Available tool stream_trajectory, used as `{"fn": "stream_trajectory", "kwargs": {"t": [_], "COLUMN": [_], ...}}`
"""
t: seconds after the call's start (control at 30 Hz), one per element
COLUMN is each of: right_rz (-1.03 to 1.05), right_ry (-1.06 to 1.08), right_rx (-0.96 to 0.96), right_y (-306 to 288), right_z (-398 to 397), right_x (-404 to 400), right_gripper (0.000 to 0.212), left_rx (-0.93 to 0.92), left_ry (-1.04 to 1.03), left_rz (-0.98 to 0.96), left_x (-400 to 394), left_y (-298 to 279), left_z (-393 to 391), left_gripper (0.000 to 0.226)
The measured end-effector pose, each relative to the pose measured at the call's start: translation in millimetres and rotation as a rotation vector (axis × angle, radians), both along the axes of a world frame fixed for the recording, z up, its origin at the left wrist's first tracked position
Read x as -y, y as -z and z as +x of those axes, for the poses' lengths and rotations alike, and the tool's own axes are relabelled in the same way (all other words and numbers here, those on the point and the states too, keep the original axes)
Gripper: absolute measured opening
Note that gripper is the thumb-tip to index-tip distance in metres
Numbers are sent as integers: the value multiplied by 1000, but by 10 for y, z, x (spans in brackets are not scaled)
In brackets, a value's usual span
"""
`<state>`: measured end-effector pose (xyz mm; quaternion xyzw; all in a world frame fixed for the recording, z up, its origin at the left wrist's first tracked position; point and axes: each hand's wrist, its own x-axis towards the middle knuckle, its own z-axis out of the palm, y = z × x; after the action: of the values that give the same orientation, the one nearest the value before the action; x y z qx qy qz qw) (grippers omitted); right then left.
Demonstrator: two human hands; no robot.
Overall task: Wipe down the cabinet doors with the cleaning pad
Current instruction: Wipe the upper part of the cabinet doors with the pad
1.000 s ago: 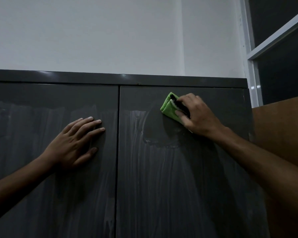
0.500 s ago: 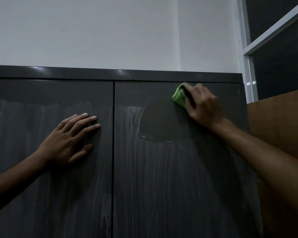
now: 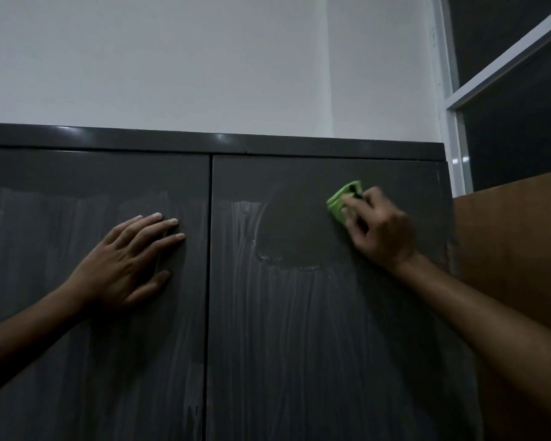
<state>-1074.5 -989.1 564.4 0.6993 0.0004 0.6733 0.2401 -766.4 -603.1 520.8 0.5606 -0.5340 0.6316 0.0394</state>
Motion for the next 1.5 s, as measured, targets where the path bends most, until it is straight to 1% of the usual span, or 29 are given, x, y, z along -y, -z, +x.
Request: {"fn": "stream_trajectory", "kwargs": {"t": [0.07, 0.1, 0.13, 0.23, 0.27, 0.3, 0.4, 0.43, 0.47, 0.57, 0.6, 0.63, 0.7, 0.77, 0.8, 0.83, 0.87, 0.93, 0.97, 1.0, 1.07, 1.17, 1.2, 1.23, 1.27, 1.33, 1.37, 1.43, 1.5], "right_rz": [-256, -249, -148, 373, 413, 357, -128, -164, -97, 453, 539, 534, 299, -89, -203, -206, -97, 306, 469, 520, 352, -201, -312, -318, -220, 113, 222, 124, -226], "right_ry": [71, 91, 90, 11, 20, 22, 82, 101, 117, 46, 31, 21, -7, 32, 69, 88, 99, 33, -3, -6, -25, -31, 1, 12, -1, -70, -86, -123, -127], "right_rx": [-214, -211, -127, 291, 303, 239, -131, -160, -92, 368, 431, 418, 225, -70, -150, -141, -48, 282, 390, 413, 273, -188, -267, -265, -178, 117, 178, 83, -198], "right_y": [44, -37, -130, -231, -171, -82, 168, 113, 37, -196, -203, -163, 69, 330, 297, 186, 47, -275, -377, -409, -306, -17, -64, -186, -332, -586, -600, -403, -77], "right_z": [-119, -230, -336, -429, -346, -249, -243, -343, -430, -538, -451, -327, -51, 17, -51, -128, -194, -296, -265, -165, 111, 316, 308, 282, 273, 282, 347, 547, 662], "right_x": [124, 213, 299, 397, 338, 262, 273, 359, 435, 514, 455, 334, 90, 22, 74, 140, 196, 211, 159, 46, -276, -609, -632, -651, -677, -777, -844, -1027, -1126], "right_gripper": [30, 33, 35, 33, 30, 28, 32, 35, 37, 36, 34, 31, 28, 28, 29, 30, 32, 34, 33, 32, 29, 26, 26, 25, 25, 26, 26, 25, 25], "left_rx": [3, 6, 10, 13, 11, 11, 20, 20, 17, 6, 2, -1, -7, -4, -3, -1, 0, -5, -11, -15, -13, -1, 0, 1, 2, -3, -8, -12, -13], "left_ry": [5, 7, 10, 15, 13, 12, 9, 4, -1, -8, -8, -7, -6, -5, -3, -4, -6, -6, -7, -8, -8, -2, 0, 1, 1, -2, -3, -6, -10], "left_rz": [-2, -5, -8, -15, -14, -12, -10, -8, -7, -11, -11, -8, 0, 5, 6, 5, 2, -1, -2, 0, 1, 1, 0, -1, -4, -7, -10, -7, -3], "left_x": [2, 4, 5, 7, 7, 5, 3, -1, -7, -2, 0, 2, -4, -11, -12, -13, -13, -6, -2, -2, -6, -4, -6, -10, -12, -14, -14, -18, -15], "left_y": [-1, 1, 6, 2, 1, -5, -23, -23, -18, -1, 2, 1, -5, -12, -10, -10, -4, -2, 0, -3, -13, -15, -11, -12, -9, 1, 6, 6, 2], "left_z": [2, 0, -9, -43, -47, -47, -42, -36, -34, -50, -53, -52, -42, -23, -15, -12, -17, -40, -52, -61, -70, -54, -50, -48, -52, -61, -62, -64, -60], "left_gripper": [68, 68, 68, 68, 68, 68, 68, 68, 68, 68, 68, 68, 68, 69, 69, 69, 69, 69, 68, 68, 68, 68, 68, 68, 68, 68, 68, 68, 68]}}
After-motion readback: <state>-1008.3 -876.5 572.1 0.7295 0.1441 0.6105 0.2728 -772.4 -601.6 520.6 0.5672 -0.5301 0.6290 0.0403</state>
